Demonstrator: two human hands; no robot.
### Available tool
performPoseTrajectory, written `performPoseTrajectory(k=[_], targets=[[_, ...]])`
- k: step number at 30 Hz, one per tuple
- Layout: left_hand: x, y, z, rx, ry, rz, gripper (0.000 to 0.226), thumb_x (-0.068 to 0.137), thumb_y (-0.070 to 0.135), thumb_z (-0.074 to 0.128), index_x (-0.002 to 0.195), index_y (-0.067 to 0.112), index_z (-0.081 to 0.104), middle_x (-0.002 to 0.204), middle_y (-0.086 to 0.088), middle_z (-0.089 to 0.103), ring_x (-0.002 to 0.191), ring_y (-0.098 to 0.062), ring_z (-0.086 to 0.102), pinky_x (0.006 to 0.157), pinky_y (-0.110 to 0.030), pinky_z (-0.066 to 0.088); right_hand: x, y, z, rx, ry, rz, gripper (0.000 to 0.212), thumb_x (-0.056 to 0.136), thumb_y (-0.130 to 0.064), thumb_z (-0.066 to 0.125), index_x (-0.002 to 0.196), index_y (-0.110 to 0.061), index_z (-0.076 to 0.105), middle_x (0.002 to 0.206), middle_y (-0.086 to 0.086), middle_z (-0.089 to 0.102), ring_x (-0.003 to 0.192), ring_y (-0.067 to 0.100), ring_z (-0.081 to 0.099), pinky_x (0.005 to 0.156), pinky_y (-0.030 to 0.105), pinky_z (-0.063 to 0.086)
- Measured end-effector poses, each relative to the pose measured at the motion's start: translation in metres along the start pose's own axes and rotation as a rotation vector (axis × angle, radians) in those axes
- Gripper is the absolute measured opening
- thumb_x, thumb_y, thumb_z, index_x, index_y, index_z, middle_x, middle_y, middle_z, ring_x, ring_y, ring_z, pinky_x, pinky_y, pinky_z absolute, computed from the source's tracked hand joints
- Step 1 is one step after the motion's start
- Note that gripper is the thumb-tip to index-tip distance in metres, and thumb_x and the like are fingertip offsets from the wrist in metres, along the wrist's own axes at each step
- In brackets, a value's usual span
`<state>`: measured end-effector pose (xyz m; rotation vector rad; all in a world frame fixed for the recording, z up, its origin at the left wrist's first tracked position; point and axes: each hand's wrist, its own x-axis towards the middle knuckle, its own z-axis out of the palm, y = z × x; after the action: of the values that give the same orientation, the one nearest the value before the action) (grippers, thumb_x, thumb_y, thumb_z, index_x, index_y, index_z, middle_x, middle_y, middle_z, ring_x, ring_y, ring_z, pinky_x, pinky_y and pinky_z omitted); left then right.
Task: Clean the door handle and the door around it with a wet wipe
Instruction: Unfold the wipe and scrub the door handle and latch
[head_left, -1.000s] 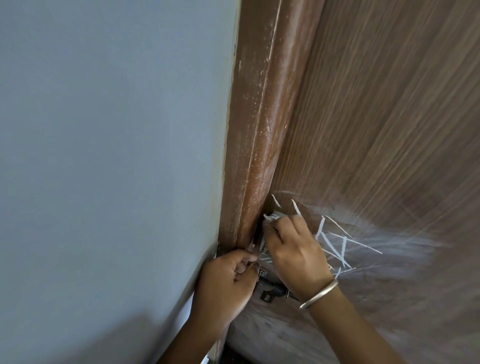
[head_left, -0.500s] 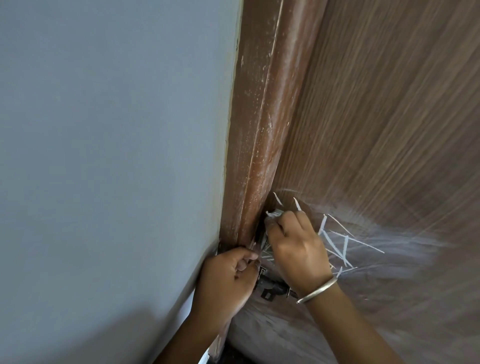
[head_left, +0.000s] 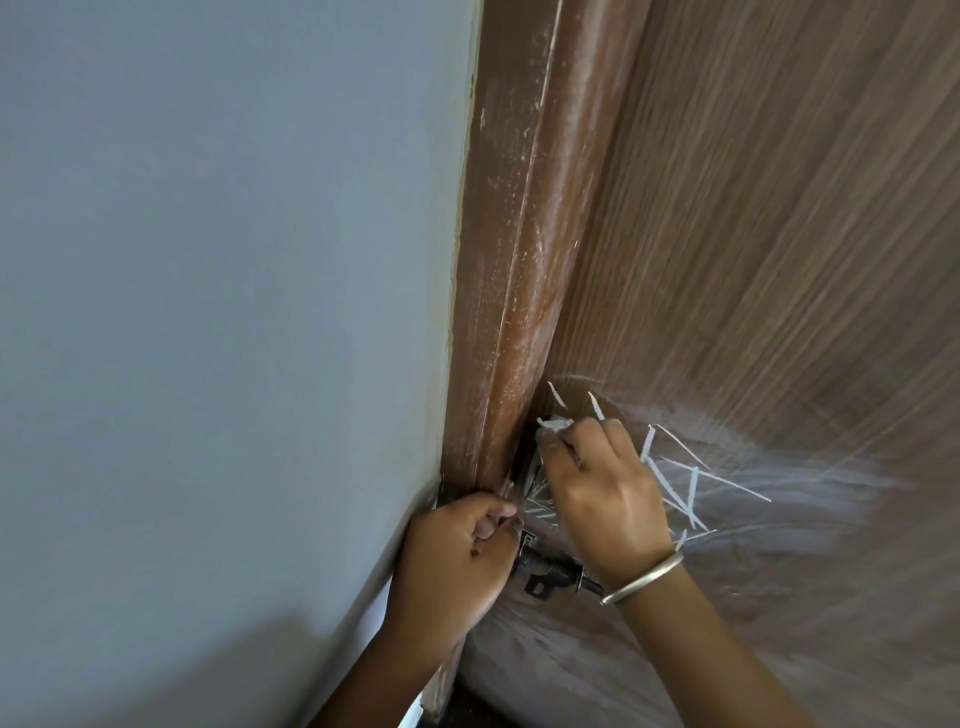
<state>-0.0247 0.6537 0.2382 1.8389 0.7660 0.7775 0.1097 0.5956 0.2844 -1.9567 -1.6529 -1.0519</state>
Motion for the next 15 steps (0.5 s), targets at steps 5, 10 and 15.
performPoseTrajectory(k=[5, 10, 15], targets=[[-0.0007, 0.0006, 0.0002, -0.011, 0.011, 0.000, 0.017, 0.079, 0.014, 0.068, 0.084, 0.031, 0.069, 0.066, -0.005, 0.066, 0.058, -0.010, 0.060, 0.059, -0.026, 0.050, -0.0097, 0.0049, -0.0012, 0.006, -0.019, 0.040, 0.017, 0.065, 0.013, 0.062, 0.068, -0.004, 0.064, 0.068, 0.010, 0.054, 0.061, 0.025, 0.049, 0.049, 0.030, 0.042], [0.0004, 0.0011, 0.0008, 0.005, 0.009, 0.008, 0.023, 0.080, 0.015, 0.067, 0.080, 0.037, 0.065, 0.064, -0.006, 0.065, 0.058, -0.013, 0.060, 0.058, -0.027, 0.049, -0.0064, 0.0024, 0.0007, 0.033, 0.012, 0.038, 0.018, 0.073, 0.012, 0.056, 0.076, -0.002, 0.068, 0.068, 0.010, 0.054, 0.062, 0.025, 0.050, 0.051, 0.031, 0.044], [0.0005, 0.0019, -0.0005, 0.001, -0.007, 0.007, 0.025, 0.080, 0.013, 0.067, 0.080, 0.038, 0.065, 0.070, -0.007, 0.070, 0.064, -0.014, 0.064, 0.064, -0.028, 0.053, -0.0030, 0.0018, -0.0013, 0.015, -0.036, 0.038, 0.019, 0.065, 0.015, 0.065, 0.074, -0.002, 0.067, 0.066, 0.009, 0.052, 0.060, 0.025, 0.050, 0.045, 0.031, 0.045]])
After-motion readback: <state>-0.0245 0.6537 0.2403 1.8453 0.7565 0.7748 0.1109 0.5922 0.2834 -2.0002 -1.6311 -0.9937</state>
